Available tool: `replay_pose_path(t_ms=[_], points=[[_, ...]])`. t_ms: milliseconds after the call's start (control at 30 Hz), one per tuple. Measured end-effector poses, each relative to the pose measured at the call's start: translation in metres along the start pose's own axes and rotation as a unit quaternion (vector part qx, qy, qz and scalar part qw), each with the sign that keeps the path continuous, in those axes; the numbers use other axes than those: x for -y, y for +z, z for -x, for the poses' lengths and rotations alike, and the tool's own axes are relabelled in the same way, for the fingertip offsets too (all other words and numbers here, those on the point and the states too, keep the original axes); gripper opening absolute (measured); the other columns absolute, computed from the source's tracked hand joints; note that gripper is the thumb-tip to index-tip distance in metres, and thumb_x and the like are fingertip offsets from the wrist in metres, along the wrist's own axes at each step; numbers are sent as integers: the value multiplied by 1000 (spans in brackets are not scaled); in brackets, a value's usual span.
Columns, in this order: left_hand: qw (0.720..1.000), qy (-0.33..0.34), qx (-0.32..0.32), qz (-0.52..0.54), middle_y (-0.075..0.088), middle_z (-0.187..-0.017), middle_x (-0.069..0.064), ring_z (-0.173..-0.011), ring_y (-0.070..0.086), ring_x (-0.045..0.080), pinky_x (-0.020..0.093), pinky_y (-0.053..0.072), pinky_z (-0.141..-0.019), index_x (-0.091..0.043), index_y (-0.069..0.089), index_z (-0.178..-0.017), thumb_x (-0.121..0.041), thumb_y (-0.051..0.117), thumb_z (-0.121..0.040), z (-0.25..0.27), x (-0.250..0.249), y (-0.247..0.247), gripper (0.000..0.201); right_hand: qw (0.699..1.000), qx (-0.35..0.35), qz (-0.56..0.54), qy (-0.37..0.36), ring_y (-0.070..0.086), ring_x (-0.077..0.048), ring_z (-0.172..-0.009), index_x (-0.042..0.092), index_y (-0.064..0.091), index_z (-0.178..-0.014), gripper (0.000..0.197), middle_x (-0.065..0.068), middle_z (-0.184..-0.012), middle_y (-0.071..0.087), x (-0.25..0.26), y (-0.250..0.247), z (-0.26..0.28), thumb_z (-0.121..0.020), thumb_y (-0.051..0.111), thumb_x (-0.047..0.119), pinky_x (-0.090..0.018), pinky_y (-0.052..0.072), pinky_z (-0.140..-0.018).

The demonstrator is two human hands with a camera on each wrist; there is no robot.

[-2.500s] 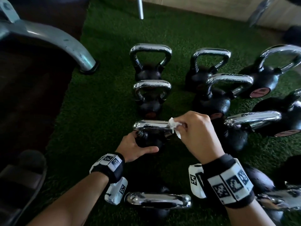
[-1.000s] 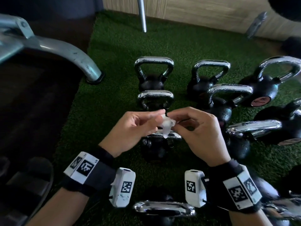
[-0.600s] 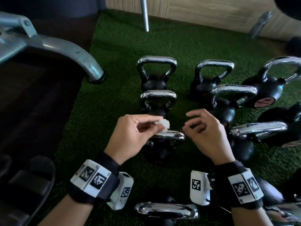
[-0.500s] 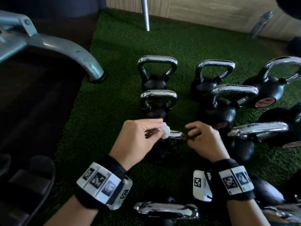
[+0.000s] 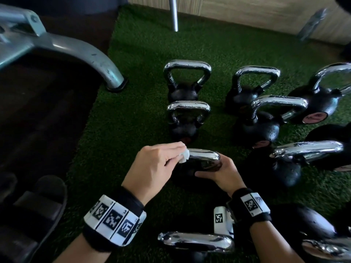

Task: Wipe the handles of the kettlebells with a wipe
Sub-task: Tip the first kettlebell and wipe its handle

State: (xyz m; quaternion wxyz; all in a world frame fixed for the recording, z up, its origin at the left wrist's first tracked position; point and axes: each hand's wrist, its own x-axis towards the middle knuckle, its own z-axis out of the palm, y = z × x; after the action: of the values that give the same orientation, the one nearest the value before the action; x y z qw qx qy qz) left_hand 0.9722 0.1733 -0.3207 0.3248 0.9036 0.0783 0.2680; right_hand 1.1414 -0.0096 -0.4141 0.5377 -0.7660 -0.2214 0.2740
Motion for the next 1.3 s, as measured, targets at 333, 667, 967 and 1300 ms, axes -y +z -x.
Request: replay_pose_path(t_ms=[333, 667, 967, 1300], points=[[940, -210, -48, 264, 75, -118, -5, -114, 69, 6, 20, 53, -99, -11, 75, -118, -17, 74, -89, 32, 40, 11, 30, 997, -25, 31, 61, 78, -16, -90, 20, 81, -96, 48, 3, -93, 81, -7, 0, 2, -53, 101, 29, -46, 62, -91], [875, -307, -86, 365, 76, -114, -4, -111, 71, 7, 18, 53, -95, -15, 75, -115, -4, 71, -90, 45, 54, 37, 27, 997, -26, 44, 63, 77, -15, -91, 23, 82, -93, 52, 3, -93, 81, -7, 0, 2, -48, 100, 41, -45, 61, -93], [883, -338, -29, 323, 79, -103, -7, -103, 73, 5, 24, 54, -97, -20, 79, -110, -16, 81, -85, 48, 57, 48, 26, 995, -38, 71, 59, 77, -11, -85, 22, 81, -89, 45, 6, -87, 81, -5, -1, 2, -51, 100, 38, -36, 62, -85], [932, -314, -65, 166, 75, -81, -20, -78, 66, -15, -1, 42, -72, -27, 80, -108, -35, 75, -91, 14, 51, 52, 20, 980, 49, 191, -26, 71, -7, -83, 34, 74, -83, 28, 16, -85, 74, 2, -18, 16, -69, 88, 14, -25, 54, -76]])
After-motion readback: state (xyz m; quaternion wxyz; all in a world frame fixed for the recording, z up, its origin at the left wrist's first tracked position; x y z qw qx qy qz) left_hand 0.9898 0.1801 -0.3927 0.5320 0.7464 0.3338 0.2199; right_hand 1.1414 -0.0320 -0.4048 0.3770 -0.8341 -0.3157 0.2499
